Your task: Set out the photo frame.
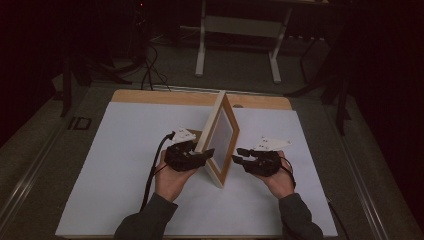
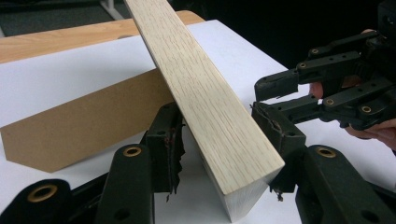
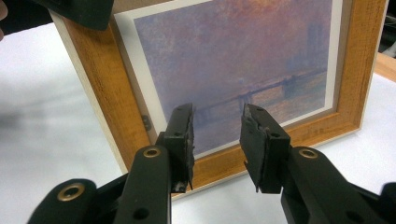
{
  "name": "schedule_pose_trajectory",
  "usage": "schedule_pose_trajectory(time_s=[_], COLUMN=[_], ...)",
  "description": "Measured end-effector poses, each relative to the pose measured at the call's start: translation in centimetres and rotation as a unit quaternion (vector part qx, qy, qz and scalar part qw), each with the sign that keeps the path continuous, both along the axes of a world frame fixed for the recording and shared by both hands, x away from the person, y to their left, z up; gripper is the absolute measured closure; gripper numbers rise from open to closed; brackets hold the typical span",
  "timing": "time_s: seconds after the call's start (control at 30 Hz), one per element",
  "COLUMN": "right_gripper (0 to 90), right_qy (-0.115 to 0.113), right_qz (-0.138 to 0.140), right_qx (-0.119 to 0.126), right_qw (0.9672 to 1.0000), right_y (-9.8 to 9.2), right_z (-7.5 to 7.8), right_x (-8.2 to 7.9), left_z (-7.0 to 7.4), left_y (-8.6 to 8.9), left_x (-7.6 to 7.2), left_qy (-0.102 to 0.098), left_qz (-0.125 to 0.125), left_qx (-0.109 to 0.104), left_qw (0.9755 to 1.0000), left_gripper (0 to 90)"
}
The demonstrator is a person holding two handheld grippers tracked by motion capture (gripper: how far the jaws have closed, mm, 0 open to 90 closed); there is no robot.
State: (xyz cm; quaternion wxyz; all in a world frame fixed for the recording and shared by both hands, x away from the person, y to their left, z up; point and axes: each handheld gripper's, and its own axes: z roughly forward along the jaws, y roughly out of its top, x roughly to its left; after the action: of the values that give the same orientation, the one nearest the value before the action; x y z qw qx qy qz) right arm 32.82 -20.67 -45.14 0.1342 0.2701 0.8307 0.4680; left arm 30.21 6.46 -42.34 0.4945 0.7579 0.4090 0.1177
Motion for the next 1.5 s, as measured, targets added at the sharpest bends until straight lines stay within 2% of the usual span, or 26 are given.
schedule_pose_trajectory(time_s=[0.3, 0.43, 0.9, 1.03, 1.23, 1.5], right_gripper=[63.8, 63.8, 63.6, 63.5, 63.4, 62.3], right_qy=[0.000, 0.000, -0.002, -0.001, -0.002, -0.005], right_qz=[0.000, 0.000, -0.004, -0.005, -0.006, -0.006], right_qx=[0.000, 0.001, 0.002, 0.002, 0.001, 0.000], right_qw=[1.0000, 1.0000, 1.0000, 1.0000, 1.0000, 1.0000], right_y=[0.0, 0.0, -0.3, -0.4, -0.4, -0.4], right_z=[0.0, 0.0, 0.0, 0.0, 0.2, 0.3], right_x=[0.0, 0.0, 0.1, 0.2, 0.2, 0.2], left_z=[0.2, 0.2, 0.4, 0.4, 0.3, 0.3], left_y=[-0.2, 0.0, 1.6, 2.1, 2.9, 4.4], left_x=[-0.2, -0.1, 0.8, 1.0, 1.6, 2.7], left_qy=[0.004, 0.006, 0.014, 0.016, 0.020, 0.033], left_qz=[0.025, 0.027, 0.041, 0.039, 0.023, -0.008], left_qx=[0.007, 0.006, 0.002, -0.004, -0.011, -0.021], left_qw=[0.9997, 0.9996, 0.9990, 0.9991, 0.9995, 0.9992], left_gripper=[58.8, 60.4, 66.5, 67.7, 68.2, 68.8])
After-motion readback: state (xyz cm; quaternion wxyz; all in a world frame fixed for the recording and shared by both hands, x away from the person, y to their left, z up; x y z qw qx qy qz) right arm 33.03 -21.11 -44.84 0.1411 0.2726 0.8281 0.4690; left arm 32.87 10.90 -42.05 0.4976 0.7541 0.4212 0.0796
